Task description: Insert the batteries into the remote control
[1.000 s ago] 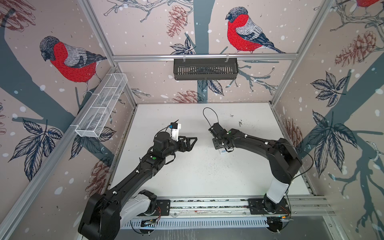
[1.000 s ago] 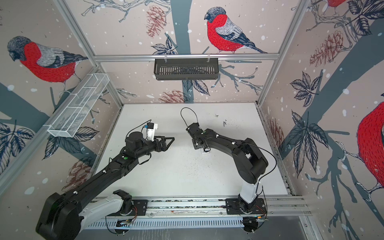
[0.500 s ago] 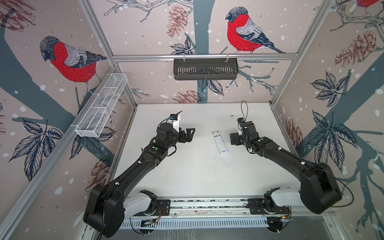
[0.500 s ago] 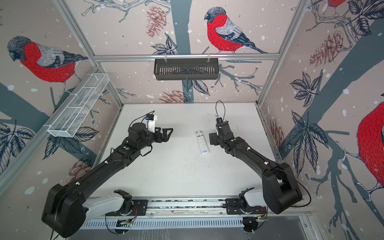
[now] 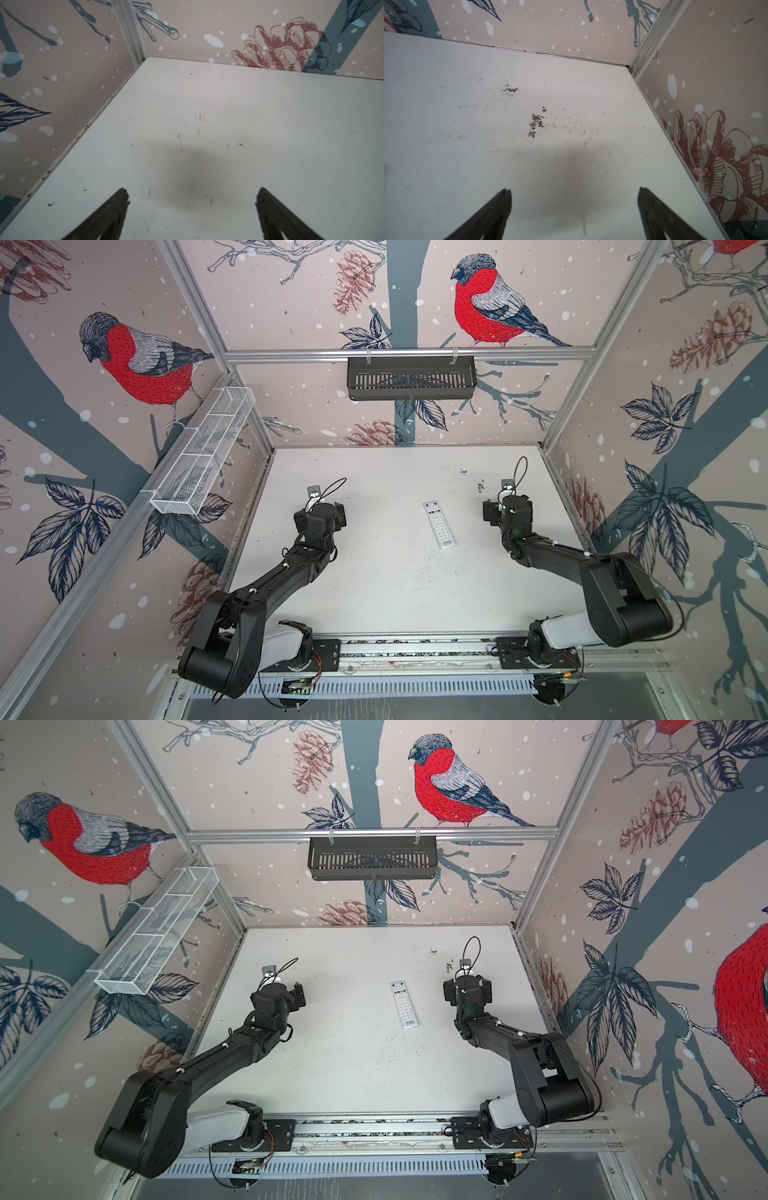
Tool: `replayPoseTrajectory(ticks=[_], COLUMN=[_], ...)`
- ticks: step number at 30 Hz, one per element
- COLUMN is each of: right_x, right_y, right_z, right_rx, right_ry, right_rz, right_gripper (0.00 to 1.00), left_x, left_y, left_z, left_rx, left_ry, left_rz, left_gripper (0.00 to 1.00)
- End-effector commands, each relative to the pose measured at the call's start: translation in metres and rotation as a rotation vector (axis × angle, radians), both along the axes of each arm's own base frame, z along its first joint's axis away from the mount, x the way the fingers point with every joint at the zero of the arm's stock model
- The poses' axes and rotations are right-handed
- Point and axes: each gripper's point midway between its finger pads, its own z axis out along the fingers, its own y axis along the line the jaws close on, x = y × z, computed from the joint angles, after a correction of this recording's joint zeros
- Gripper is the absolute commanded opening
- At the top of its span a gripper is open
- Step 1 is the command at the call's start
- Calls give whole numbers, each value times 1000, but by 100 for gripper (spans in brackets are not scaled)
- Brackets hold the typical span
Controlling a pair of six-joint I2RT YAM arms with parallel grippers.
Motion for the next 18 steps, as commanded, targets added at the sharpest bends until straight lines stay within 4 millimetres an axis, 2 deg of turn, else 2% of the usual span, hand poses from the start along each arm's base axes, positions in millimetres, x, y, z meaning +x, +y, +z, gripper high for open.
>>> replayPoseTrajectory(ticks=[1,6,8,11,18], right_x=[0,2,-1,-7,-14], right_y=[-14,-38,-42,-43,-39], right_z=[34,17,16,17,11], right_rx=[18,109,138,151,161], right_ry=[-196,-165,-179,-204,-236], right_rz=[-38,-83,-77,-67,-21], right_gripper=[97,97,97,97,98], left_x=[12,9,8,6,-4], left_y=[26,38,39,37,43], left_z=[26,26,19,9,13], left_rx=[14,7,48,77,90], left_ry=[-127,-235,-213,-234,-341], left_rz=[118,98,86,57,20], left_gripper=[96,96,96,96,96])
